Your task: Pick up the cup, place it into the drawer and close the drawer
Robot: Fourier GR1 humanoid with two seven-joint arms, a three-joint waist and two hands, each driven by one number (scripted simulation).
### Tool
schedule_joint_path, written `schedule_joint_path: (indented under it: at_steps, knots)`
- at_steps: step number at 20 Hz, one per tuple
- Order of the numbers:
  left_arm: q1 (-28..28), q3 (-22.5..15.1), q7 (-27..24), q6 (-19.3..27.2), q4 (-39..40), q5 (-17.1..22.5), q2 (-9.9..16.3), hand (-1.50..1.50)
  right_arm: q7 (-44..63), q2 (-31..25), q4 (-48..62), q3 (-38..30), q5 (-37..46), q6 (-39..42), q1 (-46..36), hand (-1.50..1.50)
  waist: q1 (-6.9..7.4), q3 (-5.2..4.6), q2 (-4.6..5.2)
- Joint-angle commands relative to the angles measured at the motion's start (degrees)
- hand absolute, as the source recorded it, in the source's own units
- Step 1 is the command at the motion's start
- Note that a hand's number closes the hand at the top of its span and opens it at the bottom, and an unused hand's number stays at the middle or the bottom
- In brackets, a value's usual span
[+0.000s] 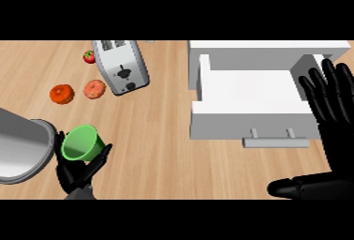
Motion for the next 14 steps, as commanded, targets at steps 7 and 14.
schedule_joint_path:
  at_steps: [7,14]
  knots:
    - [-5.67,1.88,-9.44,-5.35,8.55,-1.16,2.57,1.50,1.06,-0.75,-1.14,-0.95,-0.89,0.49,1.00,-1.50,-0.20,-0.03,0.05]
    - [-7.29,-1.19,-6.30,-4.27,4.88,-5.04,3.71,1.50,-2.14,2.09,-1.03,3.53,4.12,-0.82,2.35,-1.50,-0.09,0.00,-0.04]
